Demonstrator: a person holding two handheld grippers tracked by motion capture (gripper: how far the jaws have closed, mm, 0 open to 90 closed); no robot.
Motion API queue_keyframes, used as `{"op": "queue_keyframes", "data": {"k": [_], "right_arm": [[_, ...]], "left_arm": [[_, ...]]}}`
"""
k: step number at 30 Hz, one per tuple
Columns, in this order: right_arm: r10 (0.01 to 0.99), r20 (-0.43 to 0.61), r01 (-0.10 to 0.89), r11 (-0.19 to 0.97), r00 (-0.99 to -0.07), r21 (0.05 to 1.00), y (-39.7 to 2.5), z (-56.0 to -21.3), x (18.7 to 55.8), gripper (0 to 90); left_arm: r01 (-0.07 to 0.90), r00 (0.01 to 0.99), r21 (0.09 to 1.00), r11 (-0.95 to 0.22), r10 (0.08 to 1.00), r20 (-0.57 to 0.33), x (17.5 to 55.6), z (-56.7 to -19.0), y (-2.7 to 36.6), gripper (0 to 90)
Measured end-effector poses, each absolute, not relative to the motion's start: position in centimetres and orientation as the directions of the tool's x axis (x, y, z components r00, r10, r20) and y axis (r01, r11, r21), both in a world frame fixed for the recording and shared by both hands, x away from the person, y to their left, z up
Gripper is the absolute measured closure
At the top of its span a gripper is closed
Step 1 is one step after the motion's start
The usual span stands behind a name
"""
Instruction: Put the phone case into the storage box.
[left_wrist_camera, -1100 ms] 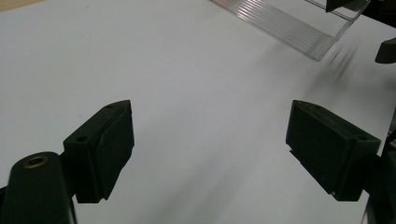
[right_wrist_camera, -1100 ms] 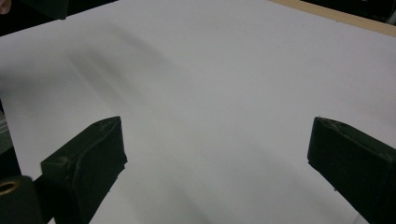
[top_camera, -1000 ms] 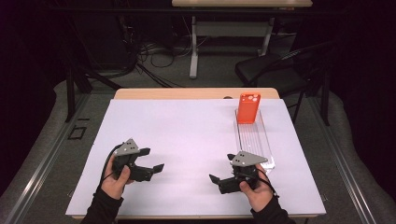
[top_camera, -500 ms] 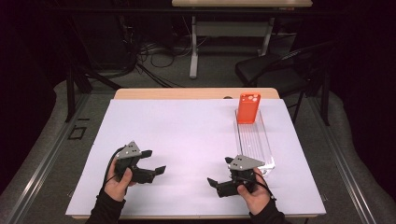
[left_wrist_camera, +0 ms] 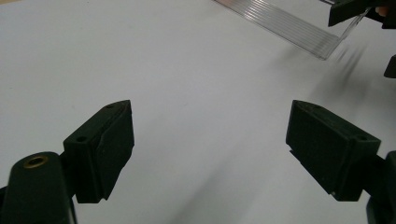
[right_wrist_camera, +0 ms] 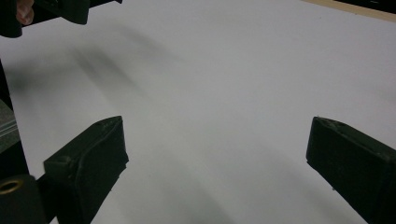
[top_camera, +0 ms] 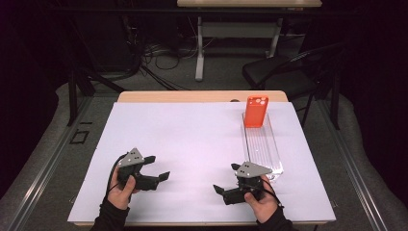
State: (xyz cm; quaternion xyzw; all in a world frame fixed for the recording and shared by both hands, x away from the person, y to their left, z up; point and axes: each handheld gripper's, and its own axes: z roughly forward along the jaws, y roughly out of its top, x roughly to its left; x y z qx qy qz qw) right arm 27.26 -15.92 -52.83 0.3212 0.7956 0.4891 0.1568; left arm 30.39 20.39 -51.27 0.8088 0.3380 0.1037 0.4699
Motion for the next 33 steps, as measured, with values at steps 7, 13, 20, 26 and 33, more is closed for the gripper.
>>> {"op": "queue_keyframes", "data": {"k": [7,13,20,26,33], "right_arm": [[0.657,0.060,0.347,0.317,-0.752,0.883,-15.76,-53.29,27.17,4.6],[0.654,0.070,0.348,0.306,-0.753,0.886,-15.80,-53.57,27.20,4.6],[0.659,0.064,0.345,0.306,-0.749,0.887,-15.89,-53.63,27.24,4.7],[0.660,0.069,0.346,0.299,-0.748,0.889,-16.04,-53.63,27.28,4.6],[0.662,0.066,0.347,0.303,-0.747,0.888,-15.97,-53.71,27.27,4.6]], "left_arm": [[0.454,0.741,0.831,-0.321,0.654,-0.152,30.26,-51.66,20.68,15.6],[0.451,0.736,0.831,-0.325,0.662,-0.141,30.28,-51.87,20.83,15.6],[0.458,0.733,0.830,-0.319,0.664,-0.149,30.31,-51.96,20.88,15.5],[0.459,0.734,0.827,-0.325,0.663,-0.147,30.31,-52.06,20.88,15.6],[0.459,0.731,0.827,-0.325,0.667,-0.144,30.29,-52.01,21.00,15.5]]}}
